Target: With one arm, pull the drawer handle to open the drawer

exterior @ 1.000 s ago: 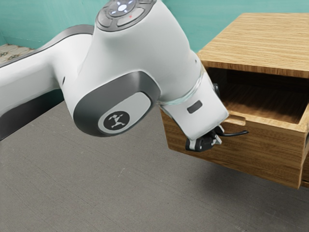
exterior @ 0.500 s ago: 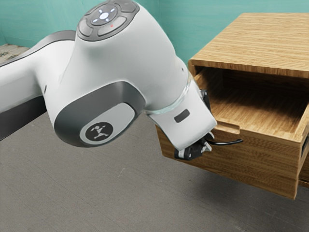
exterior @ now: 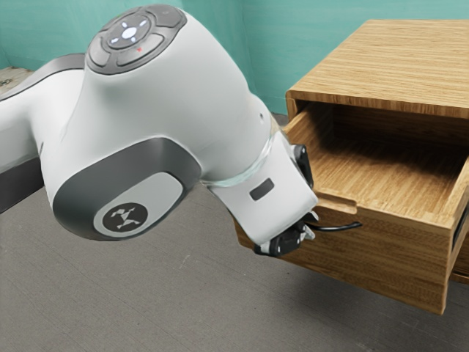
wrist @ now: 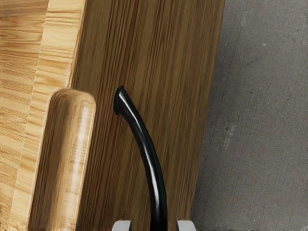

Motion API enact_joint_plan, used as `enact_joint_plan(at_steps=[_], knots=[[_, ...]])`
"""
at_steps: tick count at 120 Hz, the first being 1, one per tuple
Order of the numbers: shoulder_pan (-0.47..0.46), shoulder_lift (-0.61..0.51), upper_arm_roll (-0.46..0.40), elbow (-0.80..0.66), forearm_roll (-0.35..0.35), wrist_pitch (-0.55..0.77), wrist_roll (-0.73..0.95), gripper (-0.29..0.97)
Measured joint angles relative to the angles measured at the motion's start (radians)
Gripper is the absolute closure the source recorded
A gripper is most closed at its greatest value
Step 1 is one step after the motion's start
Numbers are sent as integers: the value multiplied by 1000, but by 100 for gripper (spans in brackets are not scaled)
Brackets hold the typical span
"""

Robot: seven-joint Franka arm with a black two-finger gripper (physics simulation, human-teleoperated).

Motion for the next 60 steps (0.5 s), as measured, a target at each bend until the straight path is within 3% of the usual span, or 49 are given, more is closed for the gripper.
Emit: enact_joint_plan(at_steps=[38, 47, 60], knots=[[0, -121, -15, -35, -21, -10, -10, 62], [1, -137, -32, 54, -23, -74, -10, 47], [5, -132, 63, 158, -30, -236, -12, 28]])
